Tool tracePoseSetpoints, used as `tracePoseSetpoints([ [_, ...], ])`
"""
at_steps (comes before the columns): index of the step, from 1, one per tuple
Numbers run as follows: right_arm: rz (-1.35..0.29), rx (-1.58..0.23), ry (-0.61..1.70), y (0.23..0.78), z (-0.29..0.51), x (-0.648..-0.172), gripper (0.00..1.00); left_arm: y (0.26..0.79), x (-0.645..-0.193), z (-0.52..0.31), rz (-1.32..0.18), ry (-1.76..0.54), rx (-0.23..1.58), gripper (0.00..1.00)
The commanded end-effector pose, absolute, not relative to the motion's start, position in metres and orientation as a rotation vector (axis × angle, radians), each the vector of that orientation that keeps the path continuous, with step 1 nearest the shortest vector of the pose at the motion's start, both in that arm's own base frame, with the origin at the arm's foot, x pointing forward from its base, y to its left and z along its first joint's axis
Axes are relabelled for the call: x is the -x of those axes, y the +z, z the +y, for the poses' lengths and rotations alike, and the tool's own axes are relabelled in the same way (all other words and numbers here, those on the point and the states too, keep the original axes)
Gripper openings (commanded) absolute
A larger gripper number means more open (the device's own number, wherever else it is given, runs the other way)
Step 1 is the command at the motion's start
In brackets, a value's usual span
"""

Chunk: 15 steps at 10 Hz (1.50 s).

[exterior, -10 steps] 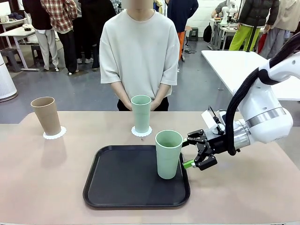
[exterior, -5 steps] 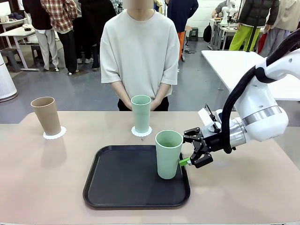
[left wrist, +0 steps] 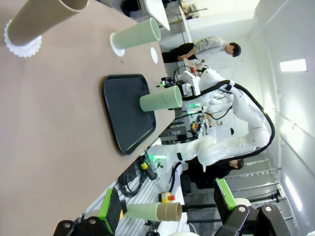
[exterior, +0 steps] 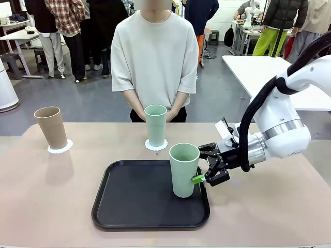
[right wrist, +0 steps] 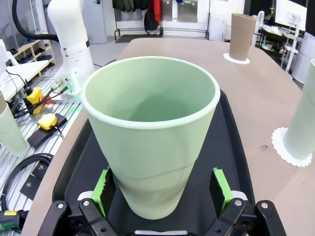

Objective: Place coasters on the table and set cups on them.
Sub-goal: Take one Reusable plastic cup from the Flat Tray and place it on a coaster set by the human.

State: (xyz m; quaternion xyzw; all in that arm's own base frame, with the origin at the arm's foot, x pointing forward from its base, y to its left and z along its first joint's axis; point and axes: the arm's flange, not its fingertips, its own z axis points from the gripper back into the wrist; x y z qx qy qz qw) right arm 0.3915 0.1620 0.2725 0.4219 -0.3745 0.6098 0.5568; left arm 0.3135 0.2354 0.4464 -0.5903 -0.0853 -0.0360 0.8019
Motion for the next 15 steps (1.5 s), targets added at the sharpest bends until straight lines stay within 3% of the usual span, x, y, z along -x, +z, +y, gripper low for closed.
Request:
tracePoseSetpoints([
  [1,-0.904,-1.03,1.41,0.267,0.172,-0.397,1.0,0.448,-0.312,0.236,-0.199,-0.079,1.28,1.0],
  [11,-0.857,-1.185,1.423,0.244,0.195,-0.399,1.0,0.448,-0.312,0.236,-0.199,-0.079,1.28,1.0],
  [14,-0.912,-1.21,1.448,0.245,0.197,-0.396,1.0,0.448,-0.312,0.236,-0.199,-0.079,1.28,1.0],
  [15,-0.912,-1.219,1.464,0.245,0.197,-0.396,0.41,0.448,-0.312,0.236,-0.199,-0.079,1.28,1.0],
])
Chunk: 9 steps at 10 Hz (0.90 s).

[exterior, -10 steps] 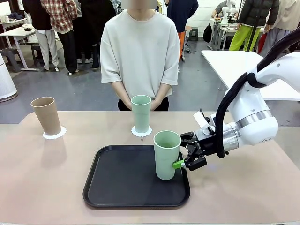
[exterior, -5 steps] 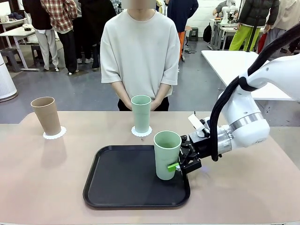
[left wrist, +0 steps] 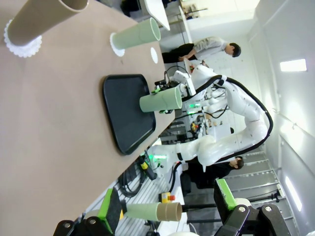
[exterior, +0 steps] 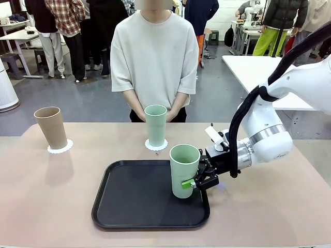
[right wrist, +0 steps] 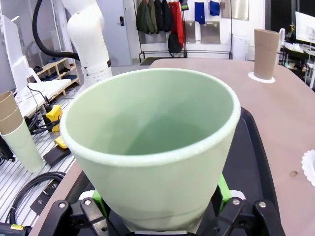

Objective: Place coasters on the table and set cups on them.
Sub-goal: Take one Reusable plastic cup from the Flat Tray and place it on a coaster set by the human.

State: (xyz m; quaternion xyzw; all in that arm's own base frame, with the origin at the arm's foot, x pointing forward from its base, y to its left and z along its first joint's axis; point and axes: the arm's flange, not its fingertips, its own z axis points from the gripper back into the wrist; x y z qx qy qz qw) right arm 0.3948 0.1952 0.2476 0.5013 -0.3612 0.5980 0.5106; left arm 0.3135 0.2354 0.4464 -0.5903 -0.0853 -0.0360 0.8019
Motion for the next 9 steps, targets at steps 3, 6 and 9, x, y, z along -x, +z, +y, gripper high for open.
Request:
tracePoseSetpoints([
  [3,-0.901,-1.221,1.456,0.244,0.197,-0.397,0.38,0.448,-0.312,0.236,-0.199,-0.079,1.28,1.0],
  [6,-0.865,-1.202,1.466,0.269,0.186,-0.39,0.0,0.448,-0.312,0.236,-0.199,-0.079,1.28,1.0],
  [9,-0.777,-1.147,1.442,0.388,0.143,-0.383,0.0,0.448,-0.312,0.236,-0.199,-0.079,1.28,1.0],
])
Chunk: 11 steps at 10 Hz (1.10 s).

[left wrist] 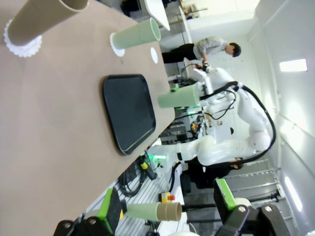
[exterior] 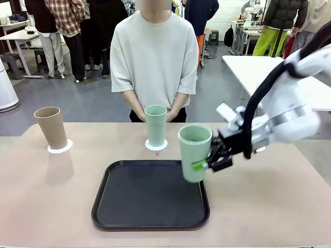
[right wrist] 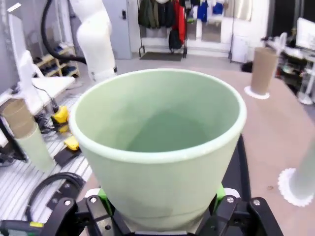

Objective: Place coasters on the table and set cups on them.
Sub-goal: Take one Reusable plastic cup from the Flat Tray and place it on a coaster set by the human.

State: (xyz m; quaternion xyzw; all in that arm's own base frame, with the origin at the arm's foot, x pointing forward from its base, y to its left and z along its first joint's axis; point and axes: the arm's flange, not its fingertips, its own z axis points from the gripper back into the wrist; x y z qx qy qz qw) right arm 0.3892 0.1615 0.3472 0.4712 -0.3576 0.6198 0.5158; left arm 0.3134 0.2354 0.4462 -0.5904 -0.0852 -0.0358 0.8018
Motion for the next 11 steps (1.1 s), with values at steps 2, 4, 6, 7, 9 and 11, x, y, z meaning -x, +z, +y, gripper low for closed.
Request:
tracePoseSetpoints([
  [2,-0.765,-1.106,1.34,0.421,0.114,-0.402,0.0,0.448,-0.312,0.236,-0.199,-0.079,1.28,1.0],
  [4,-0.787,-1.062,1.291,0.436,0.104,-0.403,0.0,0.448,-0.312,0.236,-0.199,-0.079,1.28,1.0],
  [6,-0.796,-1.068,1.349,0.433,0.107,-0.398,0.0,0.448,-0.312,0.236,-0.199,-0.079,1.28,1.0],
  [7,-0.796,-1.068,1.349,0.433,0.107,-0.398,0.0,0.448,-0.312,0.236,-0.199,-0.079,1.28,1.0],
  [9,-0.79,-1.065,1.328,0.437,0.103,-0.4,0.85,0.448,-0.312,0.236,-0.199,-0.079,1.28,1.0],
  [11,-1.068,-1.055,1.24,0.451,0.064,-0.433,0.85,0.448,-0.312,0.236,-0.199,-0.079,1.28,1.0],
])
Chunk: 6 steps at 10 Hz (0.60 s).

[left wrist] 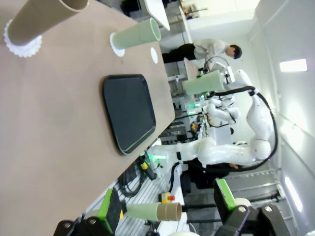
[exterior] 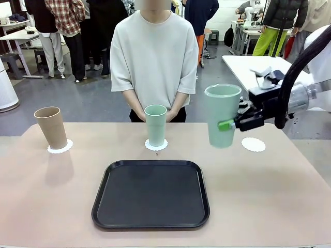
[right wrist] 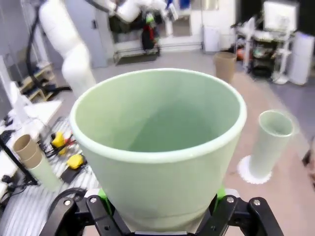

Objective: Place coasters on the table and set cups on them.
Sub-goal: Take one Reusable plastic cup from the Flat Tray and place it on a coaster set by the human.

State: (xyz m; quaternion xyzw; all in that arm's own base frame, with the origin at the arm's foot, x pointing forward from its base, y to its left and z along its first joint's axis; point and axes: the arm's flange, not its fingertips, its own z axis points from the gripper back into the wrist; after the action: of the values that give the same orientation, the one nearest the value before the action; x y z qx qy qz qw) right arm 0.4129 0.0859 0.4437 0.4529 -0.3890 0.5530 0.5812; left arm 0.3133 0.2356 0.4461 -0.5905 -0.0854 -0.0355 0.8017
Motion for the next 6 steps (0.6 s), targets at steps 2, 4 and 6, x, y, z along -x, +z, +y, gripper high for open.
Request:
tracePoseSetpoints([
  [2,-1.178,-0.981,1.195,0.475,0.0,-0.461,0.85,0.448,-0.312,0.236,-0.199,-0.079,1.28,1.0],
  [4,-1.107,-0.919,1.205,0.471,-0.05,-0.48,0.85,0.448,-0.312,0.236,-0.199,-0.079,1.28,1.0],
  [6,-1.024,-0.901,1.23,0.453,-0.094,-0.49,0.85,0.448,-0.312,0.236,-0.199,-0.079,1.28,1.0],
])
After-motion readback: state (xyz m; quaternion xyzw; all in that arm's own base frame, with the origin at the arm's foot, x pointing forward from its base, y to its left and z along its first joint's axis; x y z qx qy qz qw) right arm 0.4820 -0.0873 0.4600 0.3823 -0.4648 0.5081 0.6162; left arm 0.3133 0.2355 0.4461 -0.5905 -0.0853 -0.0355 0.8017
